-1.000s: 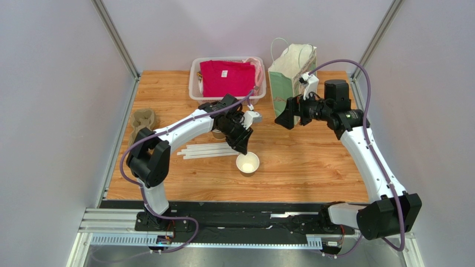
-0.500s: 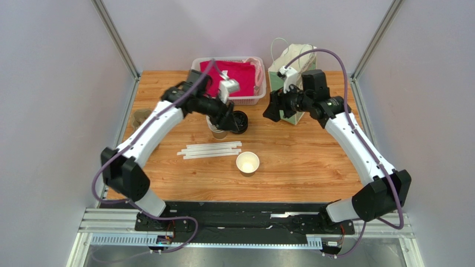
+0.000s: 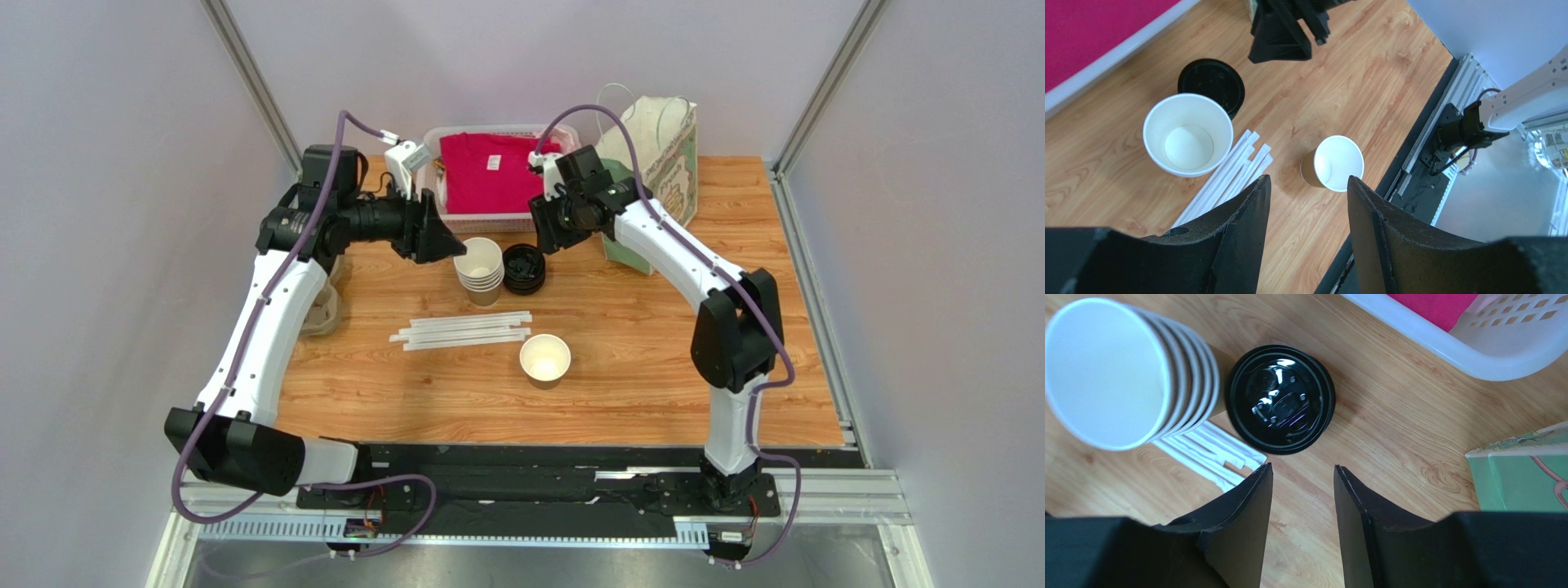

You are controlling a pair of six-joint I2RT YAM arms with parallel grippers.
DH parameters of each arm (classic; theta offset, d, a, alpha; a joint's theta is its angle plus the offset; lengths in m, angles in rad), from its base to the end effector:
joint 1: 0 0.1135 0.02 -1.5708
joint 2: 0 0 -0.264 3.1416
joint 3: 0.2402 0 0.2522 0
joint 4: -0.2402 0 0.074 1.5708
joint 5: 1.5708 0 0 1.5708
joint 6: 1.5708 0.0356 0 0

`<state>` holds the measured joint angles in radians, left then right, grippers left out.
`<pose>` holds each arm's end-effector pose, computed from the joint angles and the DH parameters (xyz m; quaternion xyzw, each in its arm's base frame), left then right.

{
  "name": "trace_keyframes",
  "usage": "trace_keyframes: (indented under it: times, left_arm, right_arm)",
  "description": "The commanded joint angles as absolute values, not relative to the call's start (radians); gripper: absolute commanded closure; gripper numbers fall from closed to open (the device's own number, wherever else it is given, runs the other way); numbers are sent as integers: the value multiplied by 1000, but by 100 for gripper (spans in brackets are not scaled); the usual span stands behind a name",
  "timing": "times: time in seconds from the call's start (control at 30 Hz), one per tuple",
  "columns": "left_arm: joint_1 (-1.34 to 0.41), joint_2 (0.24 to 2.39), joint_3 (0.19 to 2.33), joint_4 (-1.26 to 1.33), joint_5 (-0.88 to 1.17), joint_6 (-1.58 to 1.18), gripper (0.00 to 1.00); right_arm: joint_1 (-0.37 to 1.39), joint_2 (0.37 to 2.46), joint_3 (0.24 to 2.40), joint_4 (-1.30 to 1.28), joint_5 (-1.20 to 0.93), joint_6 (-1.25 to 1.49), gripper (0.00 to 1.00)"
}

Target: Pack the takeout coffee

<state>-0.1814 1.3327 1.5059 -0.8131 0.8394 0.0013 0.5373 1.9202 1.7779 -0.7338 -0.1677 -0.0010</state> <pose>0.2580 -0.0743 0.4130 0.2566 0.7960 -0.3995 0.3755 0.3674 0.2258 0.3024 -0.2766 0.8957 0.1658 0.3062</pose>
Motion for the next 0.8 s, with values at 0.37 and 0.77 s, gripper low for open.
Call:
trace_keyframes:
  times: [0.37,0.77]
  left_arm:
    - [-170,1325,1496,-765,864,-29,43]
    - [-169,1335,1494,-753,873,-38,43]
  right_arm:
    - [538,2112,1931,-758,-138,51,55]
    - [546,2172,1974,-761,-127,43,60]
